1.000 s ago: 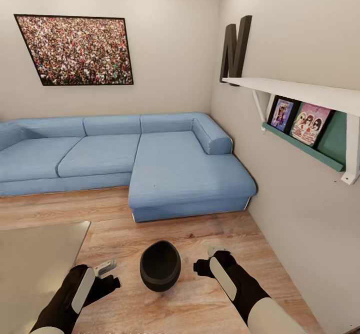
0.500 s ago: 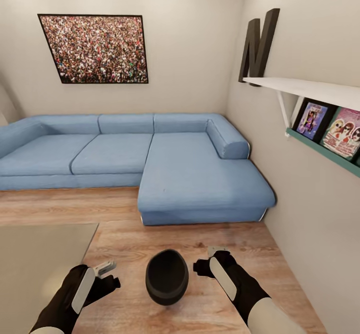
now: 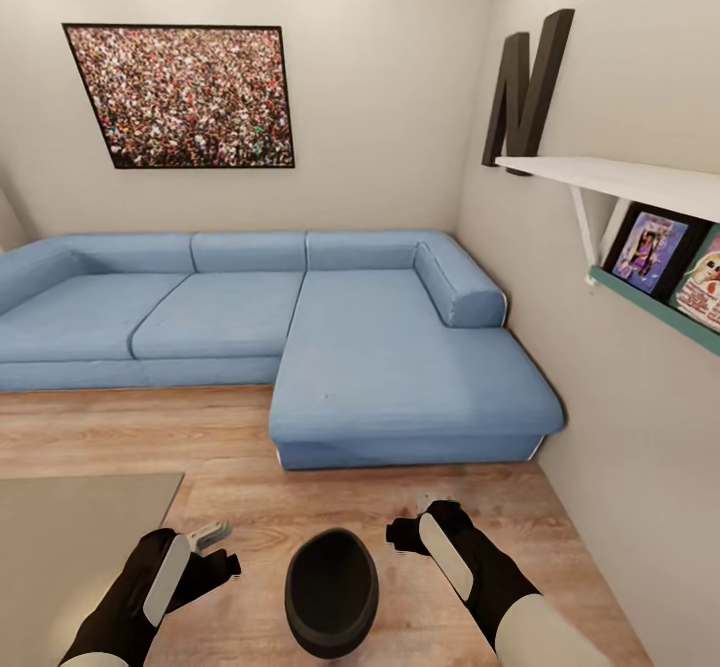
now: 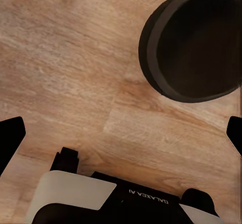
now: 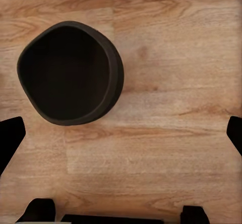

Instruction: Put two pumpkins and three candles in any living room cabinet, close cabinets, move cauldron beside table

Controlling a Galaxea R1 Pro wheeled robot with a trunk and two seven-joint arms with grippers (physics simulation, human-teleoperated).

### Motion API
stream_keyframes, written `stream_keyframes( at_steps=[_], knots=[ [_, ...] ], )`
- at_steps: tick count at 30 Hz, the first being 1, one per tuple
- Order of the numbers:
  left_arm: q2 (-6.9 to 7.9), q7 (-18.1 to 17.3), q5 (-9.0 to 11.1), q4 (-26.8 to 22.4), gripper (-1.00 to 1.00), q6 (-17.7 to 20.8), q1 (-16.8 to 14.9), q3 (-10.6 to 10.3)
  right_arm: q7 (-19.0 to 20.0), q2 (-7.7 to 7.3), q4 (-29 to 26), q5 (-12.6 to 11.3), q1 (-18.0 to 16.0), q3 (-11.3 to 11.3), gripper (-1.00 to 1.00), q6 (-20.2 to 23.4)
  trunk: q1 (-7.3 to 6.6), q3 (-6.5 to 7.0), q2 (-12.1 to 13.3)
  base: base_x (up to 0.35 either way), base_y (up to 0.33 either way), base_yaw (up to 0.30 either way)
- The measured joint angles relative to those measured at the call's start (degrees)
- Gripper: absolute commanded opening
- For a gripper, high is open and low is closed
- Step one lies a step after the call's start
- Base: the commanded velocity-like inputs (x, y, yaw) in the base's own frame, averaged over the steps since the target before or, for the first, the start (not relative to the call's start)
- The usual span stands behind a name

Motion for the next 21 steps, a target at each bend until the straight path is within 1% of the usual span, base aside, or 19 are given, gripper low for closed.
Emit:
stream_keyframes(
  at_steps=[2,5,8,15,21],
  knots=[
    [0.00,0.00,0.00,-0.01,1.00,0.00,0.00,0.00,0.01,0.00,0.00,0.00,0.00,-0.01,1.00,-0.03,0.00,0.00,0.00,0.251,0.000,0.116],
    [0.00,0.00,0.00,-0.01,1.00,0.00,0.00,0.00,-0.05,0.03,0.00,0.00,0.00,0.04,1.00,0.01,0.00,0.00,0.00,0.250,-0.017,0.222],
    [0.00,0.00,0.00,0.00,1.00,0.00,0.00,0.00,-0.12,0.36,0.00,-0.01,0.00,0.00,1.00,0.03,0.00,0.00,0.00,0.237,-0.088,0.154],
    [0.00,0.00,0.00,-0.05,1.00,0.00,0.00,-0.06,-0.24,0.74,0.00,0.06,0.00,0.06,1.00,-0.11,0.00,0.00,0.00,0.218,-0.127,0.029],
    [-0.28,-0.06,-0.05,-0.01,1.00,0.03,0.00,-0.17,-0.39,1.48,0.00,0.20,0.00,0.10,1.00,-0.39,0.00,0.00,0.00,0.067,-0.058,0.002]
  ],
)
